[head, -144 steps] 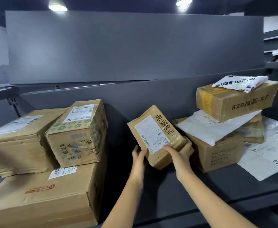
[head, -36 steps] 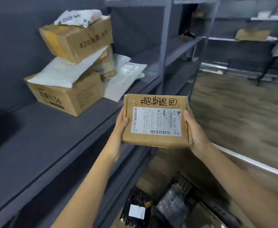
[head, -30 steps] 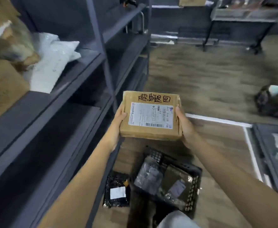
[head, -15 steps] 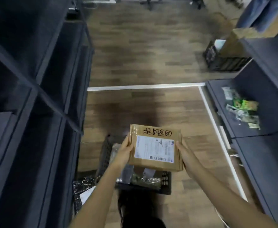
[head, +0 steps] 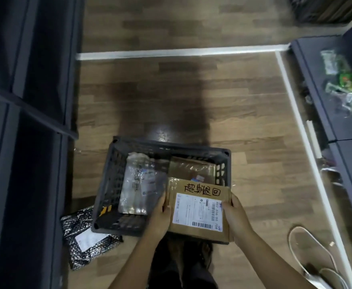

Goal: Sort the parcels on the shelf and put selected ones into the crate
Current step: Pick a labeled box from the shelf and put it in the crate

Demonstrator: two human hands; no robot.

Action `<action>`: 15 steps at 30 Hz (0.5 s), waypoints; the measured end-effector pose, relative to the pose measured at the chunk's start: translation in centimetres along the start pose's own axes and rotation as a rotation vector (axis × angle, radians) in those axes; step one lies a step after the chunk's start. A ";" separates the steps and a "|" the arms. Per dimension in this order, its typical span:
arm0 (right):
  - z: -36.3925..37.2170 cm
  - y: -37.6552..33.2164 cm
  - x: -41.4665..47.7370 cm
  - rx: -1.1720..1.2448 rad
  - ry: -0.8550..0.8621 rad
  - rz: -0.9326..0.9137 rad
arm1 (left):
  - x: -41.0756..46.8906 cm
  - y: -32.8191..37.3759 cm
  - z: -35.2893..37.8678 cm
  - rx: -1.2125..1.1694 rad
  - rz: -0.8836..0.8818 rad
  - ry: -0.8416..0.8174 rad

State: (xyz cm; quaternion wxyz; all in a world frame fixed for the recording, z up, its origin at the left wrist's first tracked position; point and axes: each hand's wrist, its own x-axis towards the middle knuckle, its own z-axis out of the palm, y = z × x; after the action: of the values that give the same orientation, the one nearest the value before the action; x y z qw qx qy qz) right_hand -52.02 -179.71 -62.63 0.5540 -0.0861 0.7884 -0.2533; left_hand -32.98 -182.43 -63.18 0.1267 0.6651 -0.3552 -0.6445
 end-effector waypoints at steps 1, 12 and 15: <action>-0.1 0.4 0.8 0.000 0.012 0.018 | 0.7 -0.4 0.5 0.018 -0.012 -0.003; 1.0 -1.2 12.2 -0.071 -0.086 -0.036 | 12.6 -1.3 2.7 0.050 -0.063 -0.060; 2.2 -2.2 14.4 -0.102 -0.093 -0.087 | 15.1 -0.9 2.5 -0.031 -0.054 -0.086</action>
State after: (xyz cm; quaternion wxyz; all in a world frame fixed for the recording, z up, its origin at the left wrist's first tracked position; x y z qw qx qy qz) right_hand -55.65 -188.24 -74.07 0.5735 -0.1600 0.7691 -0.2325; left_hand -36.29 -190.62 -75.66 0.1046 0.6441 -0.3321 -0.6811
